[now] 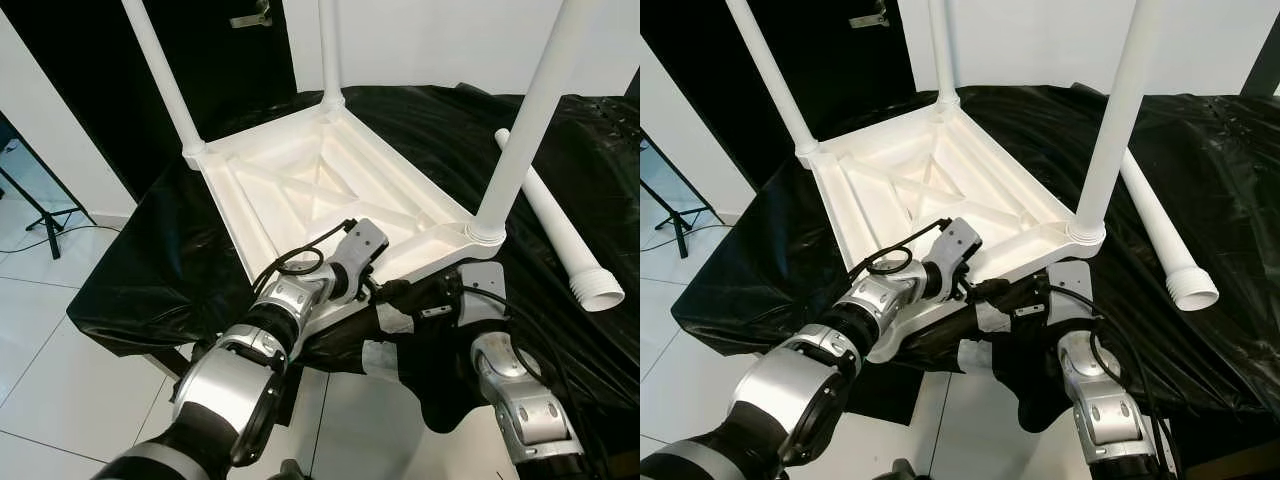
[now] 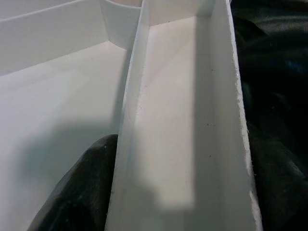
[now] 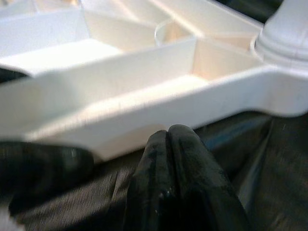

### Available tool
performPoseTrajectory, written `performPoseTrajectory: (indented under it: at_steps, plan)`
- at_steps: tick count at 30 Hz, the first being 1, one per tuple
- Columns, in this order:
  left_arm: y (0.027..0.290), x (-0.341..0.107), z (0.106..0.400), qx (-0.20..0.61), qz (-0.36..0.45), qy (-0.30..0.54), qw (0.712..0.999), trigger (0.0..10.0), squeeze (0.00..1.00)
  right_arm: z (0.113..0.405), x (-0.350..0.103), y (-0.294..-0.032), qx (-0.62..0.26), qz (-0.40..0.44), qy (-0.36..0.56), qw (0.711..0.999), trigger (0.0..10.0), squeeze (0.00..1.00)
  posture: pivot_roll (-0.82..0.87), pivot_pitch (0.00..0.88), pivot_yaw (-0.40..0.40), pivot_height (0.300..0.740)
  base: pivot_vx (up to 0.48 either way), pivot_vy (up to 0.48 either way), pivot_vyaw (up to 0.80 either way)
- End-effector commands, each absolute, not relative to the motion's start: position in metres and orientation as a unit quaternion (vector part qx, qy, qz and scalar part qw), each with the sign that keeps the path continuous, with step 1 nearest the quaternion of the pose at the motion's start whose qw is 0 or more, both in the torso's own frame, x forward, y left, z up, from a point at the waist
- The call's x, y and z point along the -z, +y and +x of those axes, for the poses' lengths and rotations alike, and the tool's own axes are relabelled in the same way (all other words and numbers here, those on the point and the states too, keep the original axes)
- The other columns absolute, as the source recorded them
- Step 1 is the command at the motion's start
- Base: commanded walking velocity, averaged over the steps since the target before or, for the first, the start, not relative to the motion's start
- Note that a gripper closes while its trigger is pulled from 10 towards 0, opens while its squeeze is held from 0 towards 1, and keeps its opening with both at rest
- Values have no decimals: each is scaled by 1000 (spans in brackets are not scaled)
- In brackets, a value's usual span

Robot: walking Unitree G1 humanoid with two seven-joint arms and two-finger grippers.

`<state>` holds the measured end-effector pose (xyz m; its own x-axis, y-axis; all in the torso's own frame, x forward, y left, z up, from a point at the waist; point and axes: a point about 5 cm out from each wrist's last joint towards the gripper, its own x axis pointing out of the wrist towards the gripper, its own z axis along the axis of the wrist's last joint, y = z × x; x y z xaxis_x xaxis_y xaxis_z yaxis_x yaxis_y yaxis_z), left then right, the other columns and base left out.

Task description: Building children table

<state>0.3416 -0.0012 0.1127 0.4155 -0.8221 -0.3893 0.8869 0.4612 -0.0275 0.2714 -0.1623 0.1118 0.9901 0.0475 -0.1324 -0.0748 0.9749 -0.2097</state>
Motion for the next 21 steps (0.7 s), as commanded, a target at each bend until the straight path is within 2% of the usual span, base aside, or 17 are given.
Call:
performPoseTrajectory:
  at_steps: [1, 4, 7, 11, 12, 13, 14, 15, 16, 17, 18, 20, 21]
  plan:
    - [2, -94, 334, 500, 63, 222, 835, 0, 0, 272, -108, -163, -31, -103, 76, 991, 10000, 0, 34, 0, 86, 740, 0, 0, 0]
    - [-6, -97, 330, 517, 45, 220, 826, 0, 0, 273, -108, -166, -26, -105, 76, 991, 10000, 0, 32, 0, 88, 740, 0, 0, 0]
    - [-28, -111, 326, 538, -10, 199, 819, 0, 0, 276, -105, -177, -10, -117, 86, 989, 10000, 0, 24, 0, 92, 740, 0, 0, 0]
    - [-44, -125, 321, 562, -56, 175, 806, 0, 0, 280, -103, -185, -5, -126, 91, 988, 10000, 0, 19, 0, 95, 740, 0, 0, 0]
    - [-51, -131, 319, 576, -75, 162, 797, 1137, 0, 284, -103, -190, -2, -130, 93, 987, 10000, 0, 19, 0, 96, 740, 0, 0, 0]
    - [-51, -131, 319, 576, -75, 162, 797, 1137, 0, 284, -103, -190, -2, -130, 93, 987, 10000, 0, 19, 0, 96, 740, 0, 0, 0]
    - [-56, -137, 316, 588, -91, 148, 790, 2353, 0, 287, -103, -194, 3, -134, 93, 987, 10000, 0, 19, 0, 95, 740, 0, 0, 0]
    - [-56, -137, 316, 588, -91, 148, 790, 2353, 0, 287, -103, -194, 3, -134, 93, 987, 10000, 0, 19, 0, 95, 740, 0, 0, 0]
    - [-59, -142, 315, 595, -102, 134, 786, 3608, 0, 290, -104, -197, 6, -135, 93, 986, 10000, 0, 20, 0, 95, 740, 0, 0, 0]
    - [-59, -142, 315, 595, -102, 134, 786, 3608, 0, 290, -104, -197, 6, -135, 93, 986, 10000, 0, 20, 0, 95, 740, 0, 0, 0]
    - [-61, -145, 315, 596, -113, 124, 785, 4549, 0, 292, -105, -199, 9, -136, 91, 986, 10000, 0, 22, 0, 96, 740, 0, 0, 0]
    - [-60, -149, 316, 592, -130, 112, 788, 4745, 0, 293, -107, -199, 11, -136, 88, 987, 10000, 0, 23, 0, 95, 740, 0, 0, 0]
    - [-58, -151, 317, 583, -135, 104, 794, 5961, 0, 294, -109, -198, 10, -136, 85, 987, 10000, 0, 25, 0, 94, 740, 0, 0, 0]
